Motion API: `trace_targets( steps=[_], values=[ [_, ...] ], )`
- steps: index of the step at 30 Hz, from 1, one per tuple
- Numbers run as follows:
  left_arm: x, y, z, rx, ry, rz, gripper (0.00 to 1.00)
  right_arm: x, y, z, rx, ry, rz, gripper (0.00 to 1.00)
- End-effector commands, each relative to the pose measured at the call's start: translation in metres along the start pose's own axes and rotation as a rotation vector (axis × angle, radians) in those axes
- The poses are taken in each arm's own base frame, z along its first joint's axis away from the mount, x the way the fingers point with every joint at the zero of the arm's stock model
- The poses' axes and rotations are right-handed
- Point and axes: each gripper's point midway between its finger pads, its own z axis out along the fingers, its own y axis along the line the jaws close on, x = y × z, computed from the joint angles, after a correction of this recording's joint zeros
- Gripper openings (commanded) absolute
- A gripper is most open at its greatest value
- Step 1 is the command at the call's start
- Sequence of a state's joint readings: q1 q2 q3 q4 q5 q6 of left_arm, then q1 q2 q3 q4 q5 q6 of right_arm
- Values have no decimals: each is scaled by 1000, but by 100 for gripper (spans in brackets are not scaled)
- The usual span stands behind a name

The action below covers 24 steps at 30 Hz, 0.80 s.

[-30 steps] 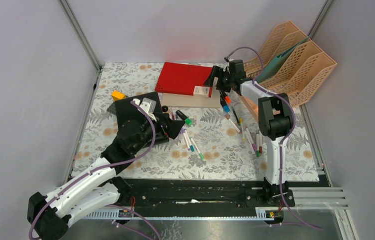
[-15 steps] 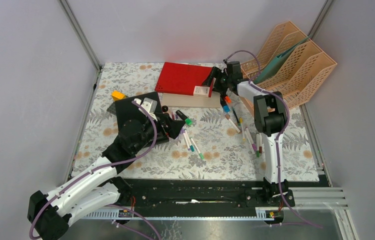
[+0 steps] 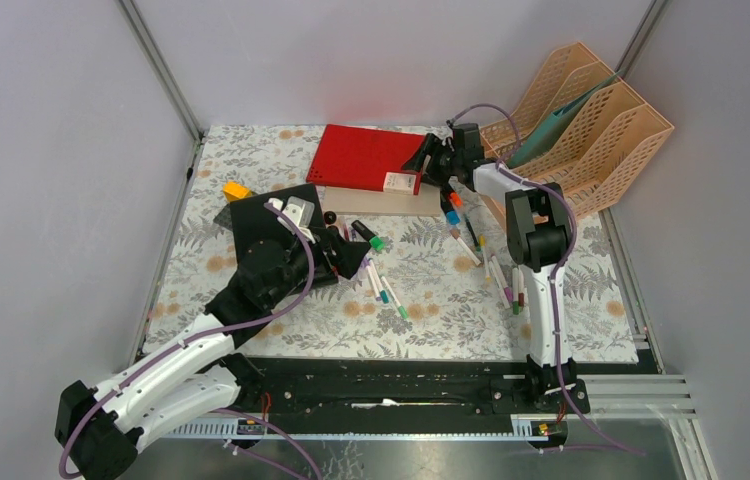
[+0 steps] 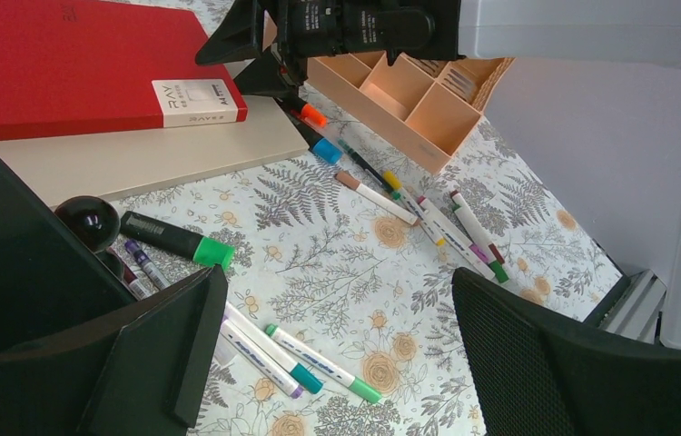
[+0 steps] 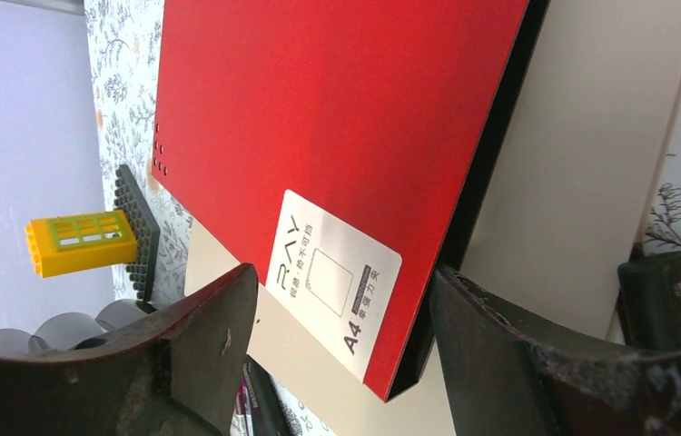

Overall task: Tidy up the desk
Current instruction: Pick up the folder from the corner of the board.

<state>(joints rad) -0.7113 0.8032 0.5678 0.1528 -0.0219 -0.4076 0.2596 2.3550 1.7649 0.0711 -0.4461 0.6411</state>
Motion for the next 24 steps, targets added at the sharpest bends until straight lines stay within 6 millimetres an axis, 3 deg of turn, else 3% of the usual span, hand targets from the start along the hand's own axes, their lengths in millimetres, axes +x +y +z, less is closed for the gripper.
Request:
trace_targets(
  steps=[1, 6, 14, 19, 24],
  values=[
    [-12, -6, 1, 26, -48, -27, 99, 6, 10, 13, -69, 22, 65, 74],
    [-13, -8, 1, 35, -51, -42, 99, 8, 10, 16, -86, 20, 93, 68],
    [-17, -12, 3, 43, -62, -63, 99, 9, 16, 14, -148, 30, 125, 23],
    [-18, -17, 2, 73, -62, -67, 99, -6, 36, -9, -201, -9, 95, 2],
    [-23, -22, 2, 102, -78, -37, 99, -29, 68, -44, -262, -63, 85, 0]
  ],
)
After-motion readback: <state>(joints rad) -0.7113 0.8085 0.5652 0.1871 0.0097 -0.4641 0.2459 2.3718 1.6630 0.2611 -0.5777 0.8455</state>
